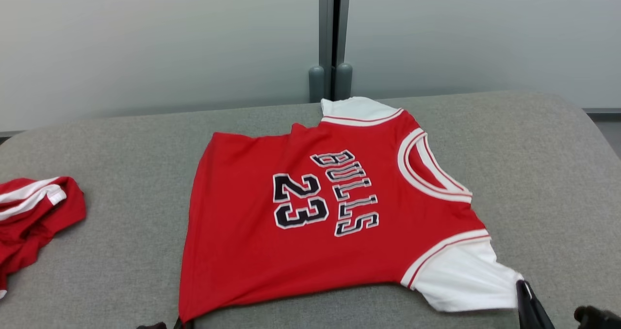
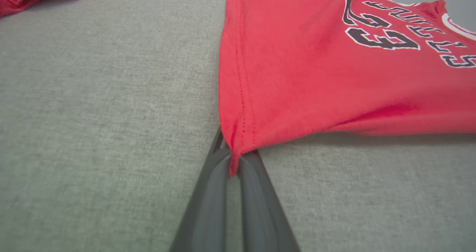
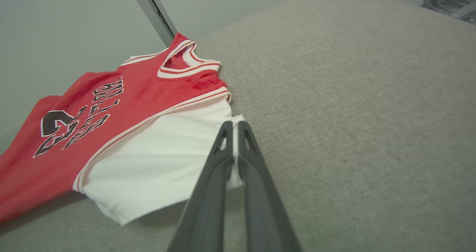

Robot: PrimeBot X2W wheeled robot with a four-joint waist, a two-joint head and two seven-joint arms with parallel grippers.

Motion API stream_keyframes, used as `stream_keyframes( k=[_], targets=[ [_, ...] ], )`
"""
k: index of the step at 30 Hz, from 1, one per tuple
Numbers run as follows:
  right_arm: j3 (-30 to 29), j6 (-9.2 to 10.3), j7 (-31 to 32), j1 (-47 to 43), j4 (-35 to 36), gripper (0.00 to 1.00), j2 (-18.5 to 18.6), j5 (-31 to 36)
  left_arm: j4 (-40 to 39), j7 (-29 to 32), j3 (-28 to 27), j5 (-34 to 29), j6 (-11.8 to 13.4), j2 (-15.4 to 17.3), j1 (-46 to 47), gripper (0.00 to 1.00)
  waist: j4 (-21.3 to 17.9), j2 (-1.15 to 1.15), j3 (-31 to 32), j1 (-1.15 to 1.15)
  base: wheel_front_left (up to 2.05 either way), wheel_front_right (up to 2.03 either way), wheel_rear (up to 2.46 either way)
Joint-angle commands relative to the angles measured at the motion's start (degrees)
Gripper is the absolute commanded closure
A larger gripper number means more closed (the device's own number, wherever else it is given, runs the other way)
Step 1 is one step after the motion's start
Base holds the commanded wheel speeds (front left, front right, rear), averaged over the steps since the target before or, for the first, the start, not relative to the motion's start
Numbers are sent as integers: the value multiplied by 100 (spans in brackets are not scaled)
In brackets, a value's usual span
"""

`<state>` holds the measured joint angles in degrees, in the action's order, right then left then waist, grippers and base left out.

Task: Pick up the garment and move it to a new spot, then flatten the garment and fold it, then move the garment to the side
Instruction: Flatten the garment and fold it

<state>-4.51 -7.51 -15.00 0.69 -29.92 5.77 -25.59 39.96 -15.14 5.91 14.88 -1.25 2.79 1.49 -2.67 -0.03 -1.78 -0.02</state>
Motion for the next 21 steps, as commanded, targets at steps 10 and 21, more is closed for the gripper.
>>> stream_keyframes(
  k=[10, 21],
  targets=[
    [-18, 3, -22, -526, 525, 100, 81, -159, -529, 0, -56, -72, -29, 17, -412, 100, 14, 3, 127, 2, 0, 0, 0],
    [-55, 2, -20, 1224, 379, 100, 157, -72, -671, 0, 340, -49, 102, 11, 735, 100, 254, 3, -486, 2, 0, 0, 0]
  ],
)
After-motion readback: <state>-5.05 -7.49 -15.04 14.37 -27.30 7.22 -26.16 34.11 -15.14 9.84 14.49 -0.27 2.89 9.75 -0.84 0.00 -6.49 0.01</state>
